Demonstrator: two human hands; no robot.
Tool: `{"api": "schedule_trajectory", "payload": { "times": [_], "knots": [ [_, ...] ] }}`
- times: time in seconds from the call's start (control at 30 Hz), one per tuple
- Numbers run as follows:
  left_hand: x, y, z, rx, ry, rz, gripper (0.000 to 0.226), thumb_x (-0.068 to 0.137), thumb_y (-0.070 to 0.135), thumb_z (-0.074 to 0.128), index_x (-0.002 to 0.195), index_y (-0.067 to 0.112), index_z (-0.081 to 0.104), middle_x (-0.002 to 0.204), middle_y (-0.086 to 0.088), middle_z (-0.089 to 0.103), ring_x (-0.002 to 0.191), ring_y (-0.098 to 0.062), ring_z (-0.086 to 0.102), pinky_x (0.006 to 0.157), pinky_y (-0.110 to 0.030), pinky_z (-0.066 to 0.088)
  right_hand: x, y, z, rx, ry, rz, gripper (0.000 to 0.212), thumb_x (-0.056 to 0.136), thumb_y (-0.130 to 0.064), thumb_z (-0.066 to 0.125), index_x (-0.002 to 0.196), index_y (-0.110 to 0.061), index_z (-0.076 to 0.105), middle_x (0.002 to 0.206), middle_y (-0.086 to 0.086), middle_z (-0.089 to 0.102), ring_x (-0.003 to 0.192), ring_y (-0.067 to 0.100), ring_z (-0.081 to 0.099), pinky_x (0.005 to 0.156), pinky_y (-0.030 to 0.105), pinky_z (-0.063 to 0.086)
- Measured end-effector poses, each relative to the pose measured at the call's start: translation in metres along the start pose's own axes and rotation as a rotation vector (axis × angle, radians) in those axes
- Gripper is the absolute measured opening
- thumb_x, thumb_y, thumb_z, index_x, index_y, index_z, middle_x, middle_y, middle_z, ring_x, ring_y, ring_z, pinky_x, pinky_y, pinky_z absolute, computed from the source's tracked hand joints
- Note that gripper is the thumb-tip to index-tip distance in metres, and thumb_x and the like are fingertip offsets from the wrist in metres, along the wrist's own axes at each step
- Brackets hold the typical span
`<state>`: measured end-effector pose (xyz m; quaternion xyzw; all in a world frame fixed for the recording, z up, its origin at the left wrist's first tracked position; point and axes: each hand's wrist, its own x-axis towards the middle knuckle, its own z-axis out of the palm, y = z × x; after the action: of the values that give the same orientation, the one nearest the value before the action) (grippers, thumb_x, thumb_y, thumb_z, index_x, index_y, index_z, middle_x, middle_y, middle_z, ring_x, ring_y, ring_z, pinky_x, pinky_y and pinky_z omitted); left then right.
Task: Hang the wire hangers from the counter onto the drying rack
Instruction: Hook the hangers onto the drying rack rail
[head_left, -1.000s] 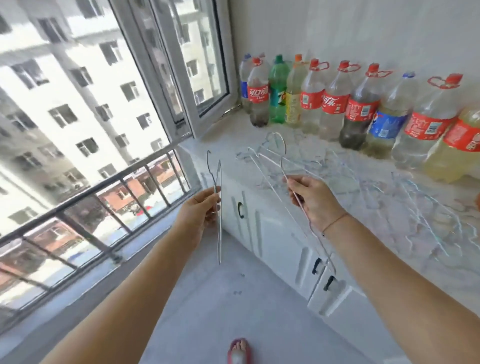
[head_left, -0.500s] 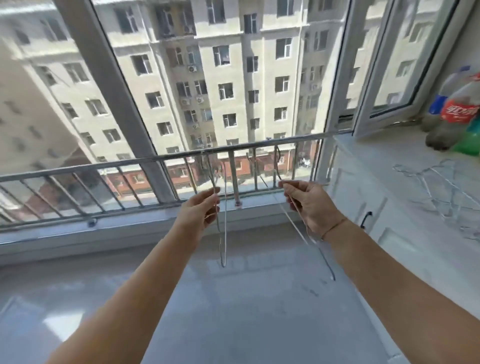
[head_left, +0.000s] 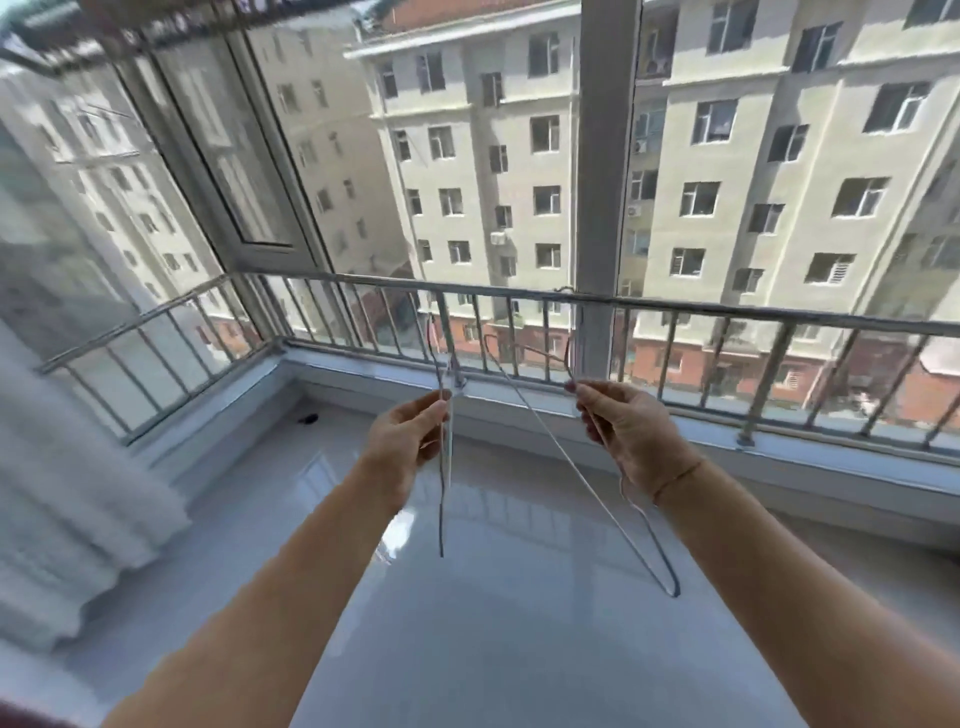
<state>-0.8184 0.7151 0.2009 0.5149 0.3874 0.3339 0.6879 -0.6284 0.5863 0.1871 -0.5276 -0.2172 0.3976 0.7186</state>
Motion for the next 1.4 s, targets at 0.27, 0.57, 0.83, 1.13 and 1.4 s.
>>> {"api": "schedule_trajectory", "payload": {
  "times": [0.27, 0.57, 0.83, 1.13, 1.4],
  "knots": [
    [0.022, 0.05, -0.14, -0.081, 0.164, 0.071, 0.016, 0.091, 0.004, 0.054, 0.095, 0.013, 0.068, 0.083, 0.001, 0.061, 0.072, -0.006, 0.052, 0.065, -0.017, 0.043, 0.041, 0.031, 0.157, -0.01, -0.194, 0.046, 0.018, 0.086, -0.005, 0.059, 0.074, -0.015, 0.07, 0.055, -0.006, 0.058, 0.055, 0.007, 0.049, 0.057, 0.018, 0.039],
    [0.086, 0.11, -0.232, -0.108, 0.308, 0.18, 0.014, 0.091, 0.004, 0.054, 0.098, 0.006, 0.066, 0.075, 0.003, 0.067, 0.066, -0.006, 0.059, 0.05, -0.013, 0.048, 0.13, 0.045, 0.291, 0.024, -0.419, 0.096, 0.01, 0.086, -0.006, 0.058, 0.084, -0.009, 0.067, 0.053, -0.006, 0.058, 0.049, 0.004, 0.051, 0.049, 0.012, 0.043],
    [0.183, 0.166, -0.305, -0.1, 0.354, 0.219, 0.015, 0.09, 0.006, 0.057, 0.099, 0.007, 0.068, 0.083, -0.002, 0.061, 0.073, -0.01, 0.052, 0.064, -0.021, 0.043, 0.229, 0.04, 0.404, 0.064, -0.529, 0.083, 0.009, 0.085, -0.004, 0.058, 0.086, -0.005, 0.067, 0.055, -0.001, 0.056, 0.051, 0.008, 0.048, 0.049, 0.014, 0.043],
    [0.274, 0.235, -0.387, -0.138, 0.371, 0.293, 0.015, 0.089, 0.004, 0.057, 0.098, 0.004, 0.069, 0.068, 0.001, 0.063, 0.066, -0.009, 0.053, 0.058, -0.018, 0.047, 0.323, 0.037, 0.525, 0.028, -0.578, 0.023, 0.011, 0.084, -0.01, 0.061, 0.091, -0.005, 0.067, 0.064, 0.002, 0.052, 0.057, 0.011, 0.045, 0.05, 0.016, 0.044],
    [0.367, 0.319, -0.465, -0.064, 0.264, 0.36, 0.015, 0.089, 0.006, 0.056, 0.096, 0.004, 0.069, 0.073, -0.001, 0.062, 0.068, -0.011, 0.049, 0.065, -0.023, 0.041, 0.397, 0.026, 0.638, 0.061, -0.491, -0.107, 0.009, 0.083, -0.011, 0.064, 0.089, -0.007, 0.069, 0.065, 0.002, 0.053, 0.057, 0.011, 0.046, 0.05, 0.018, 0.043]
  ]
}}
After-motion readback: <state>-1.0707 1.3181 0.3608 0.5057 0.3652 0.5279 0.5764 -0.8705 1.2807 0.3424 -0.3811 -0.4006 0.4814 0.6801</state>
